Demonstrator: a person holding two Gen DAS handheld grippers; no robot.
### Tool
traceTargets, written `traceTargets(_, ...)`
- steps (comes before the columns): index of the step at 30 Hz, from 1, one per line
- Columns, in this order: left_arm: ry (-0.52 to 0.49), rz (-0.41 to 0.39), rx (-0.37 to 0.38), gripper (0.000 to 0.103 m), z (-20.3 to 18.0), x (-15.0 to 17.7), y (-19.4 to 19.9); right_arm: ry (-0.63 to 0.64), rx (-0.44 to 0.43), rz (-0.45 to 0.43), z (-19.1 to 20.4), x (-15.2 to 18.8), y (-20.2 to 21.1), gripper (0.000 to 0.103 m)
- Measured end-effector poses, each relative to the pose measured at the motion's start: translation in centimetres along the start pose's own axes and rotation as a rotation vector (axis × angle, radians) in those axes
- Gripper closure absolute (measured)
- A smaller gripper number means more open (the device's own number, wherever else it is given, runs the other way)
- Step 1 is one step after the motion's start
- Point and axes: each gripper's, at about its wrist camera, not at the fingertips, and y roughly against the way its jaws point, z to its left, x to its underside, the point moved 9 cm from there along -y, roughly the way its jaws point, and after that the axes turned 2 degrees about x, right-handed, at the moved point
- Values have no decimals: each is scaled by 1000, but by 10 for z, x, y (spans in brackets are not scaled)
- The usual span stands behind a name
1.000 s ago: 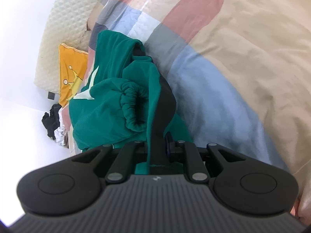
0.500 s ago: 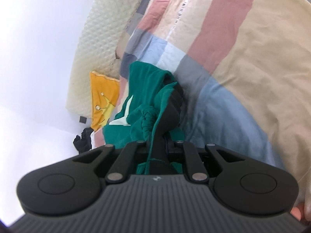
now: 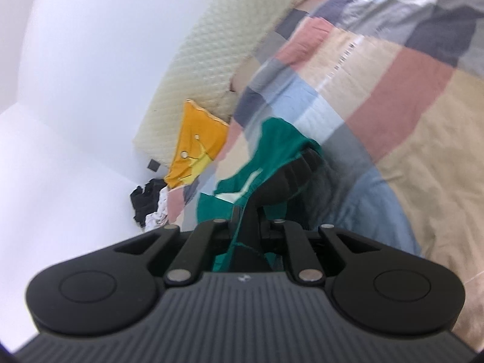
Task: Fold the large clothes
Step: 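Lift the hem with both tools and fold it over toward the hood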
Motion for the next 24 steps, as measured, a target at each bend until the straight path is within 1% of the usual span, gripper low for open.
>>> traceTargets(4,-2,-26,30,94,-15,8,44,42,-30,-7,19,-2,35,92)
traceTargets(7,-15,-30,65,94,-25,20,79,87,-48,-12,34,2,66,92)
traceTargets(11,-25,-37,83,94,-28,44,124,128,-47,-7,46,14,107,92)
traceTargets(15,1,-41,95,94,-21,73,161,149,-52,6,54,33,141,92)
traceTargets(17,2,-42,91,94,-19,85,171,143,-50,6,53,40,152,92)
traceTargets(20,-1,-41,72,94,-19,97,175,105,-26,4,45,43,153,92)
traceTargets(22,5,-36,88,94,-23,96,170,73,-6,-3,36,39,147,92)
traceTargets(24,-9,-44,91,94,-30,90,165,37,5,-5,28,32,139,92)
